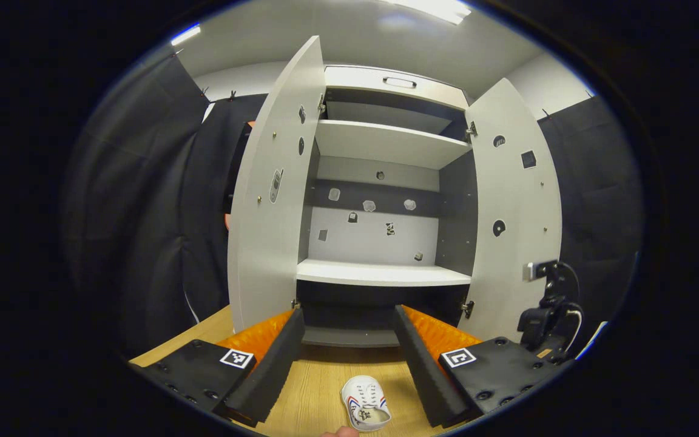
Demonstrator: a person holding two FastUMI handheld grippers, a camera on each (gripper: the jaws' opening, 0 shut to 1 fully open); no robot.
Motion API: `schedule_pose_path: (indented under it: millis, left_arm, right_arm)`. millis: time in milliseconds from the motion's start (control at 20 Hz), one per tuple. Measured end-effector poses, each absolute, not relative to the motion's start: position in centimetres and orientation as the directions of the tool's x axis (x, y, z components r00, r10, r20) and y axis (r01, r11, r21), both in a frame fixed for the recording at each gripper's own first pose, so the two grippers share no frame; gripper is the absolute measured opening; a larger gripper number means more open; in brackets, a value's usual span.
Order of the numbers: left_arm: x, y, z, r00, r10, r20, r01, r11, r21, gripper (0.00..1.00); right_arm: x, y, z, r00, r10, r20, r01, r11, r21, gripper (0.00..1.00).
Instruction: Grab one shoe with the right hand and put it into the shoe cabinet, grab the other shoe with the left hand and put it into the shoe cabinet; then close the right door with the right hand and the left door with the left hand.
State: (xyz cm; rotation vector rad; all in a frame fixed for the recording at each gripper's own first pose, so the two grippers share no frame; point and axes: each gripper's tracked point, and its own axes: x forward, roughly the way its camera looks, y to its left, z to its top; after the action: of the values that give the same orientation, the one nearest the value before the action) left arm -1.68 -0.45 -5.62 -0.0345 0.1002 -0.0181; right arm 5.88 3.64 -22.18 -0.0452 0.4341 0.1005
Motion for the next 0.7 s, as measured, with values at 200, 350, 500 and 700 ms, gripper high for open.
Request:
schedule_pose_path:
  millis: [200,350,500,700]
  left_arm:
    - [-2.0,-0.3,-6.4,0.994,-0.029,-0.105,0.024,0.998,-0.052,0.96]
    - [-2.5,0.0,-6.4,0.995,-0.028,-0.095,0.024,0.999,-0.045,0.96]
    - [-3.0,0.7,-6.8,0.994,-0.014,-0.104,0.01,0.999,-0.033,0.96]
    - [-3.7,1.1,-7.3,0.992,-0.003,-0.123,-0.004,0.998,-0.059,0.96]
  right_arm:
    - [9.4,4.9,-14.6,0.936,0.079,-0.344,-0.106,0.993,-0.06,0.0]
    - [14.4,6.0,-10.5,0.951,0.072,-0.3,-0.09,0.995,-0.046,0.0]
    - [21.3,5.8,-7.1,0.964,0.016,-0.266,-0.043,0.995,-0.095,0.0]
    - [30.4,5.8,-7.8,0.954,-0.053,-0.294,0.021,0.993,-0.114,0.0]
